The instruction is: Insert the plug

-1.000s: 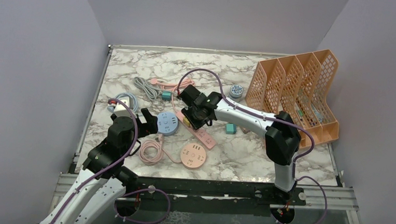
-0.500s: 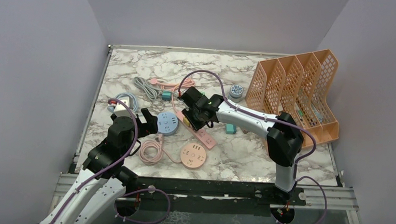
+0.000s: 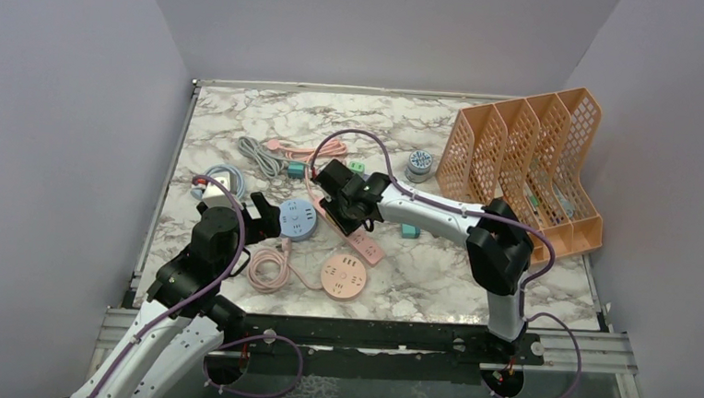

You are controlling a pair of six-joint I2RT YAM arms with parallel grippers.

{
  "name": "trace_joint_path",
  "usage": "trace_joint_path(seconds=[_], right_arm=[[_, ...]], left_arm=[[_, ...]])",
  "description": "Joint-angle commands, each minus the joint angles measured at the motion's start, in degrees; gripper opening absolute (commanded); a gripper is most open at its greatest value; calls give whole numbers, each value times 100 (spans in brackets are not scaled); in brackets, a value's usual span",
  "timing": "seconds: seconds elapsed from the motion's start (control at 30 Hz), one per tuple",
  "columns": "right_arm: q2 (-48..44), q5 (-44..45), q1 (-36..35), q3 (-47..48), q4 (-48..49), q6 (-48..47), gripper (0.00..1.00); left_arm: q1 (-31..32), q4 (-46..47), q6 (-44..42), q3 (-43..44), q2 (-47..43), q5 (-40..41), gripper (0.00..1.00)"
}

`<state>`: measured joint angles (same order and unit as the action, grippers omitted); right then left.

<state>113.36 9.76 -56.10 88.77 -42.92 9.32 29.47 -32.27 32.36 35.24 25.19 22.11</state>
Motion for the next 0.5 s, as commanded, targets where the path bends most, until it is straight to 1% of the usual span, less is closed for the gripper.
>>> trace_joint_path(seconds=[0.0,0.13,0.3,0.4,0.47], right_arm=[[891,323,55,-651,-19,-26,1],[1225,-122,58,-839,285,-75,1],[1637,-381,56,-804,418,5,1],[1544,-397,64,-752,417,113,1],[1214,-484,64,-701,458,212,1]], left_arm=[[-3,55,-93,157,19,-58,87],[-3,58,-98,158,37,-65,87],[-7,48,-123,167,91,-79,87],[-3,55,-120,167,91,-68,87],[-3,50,-129,174,106,-87,87]])
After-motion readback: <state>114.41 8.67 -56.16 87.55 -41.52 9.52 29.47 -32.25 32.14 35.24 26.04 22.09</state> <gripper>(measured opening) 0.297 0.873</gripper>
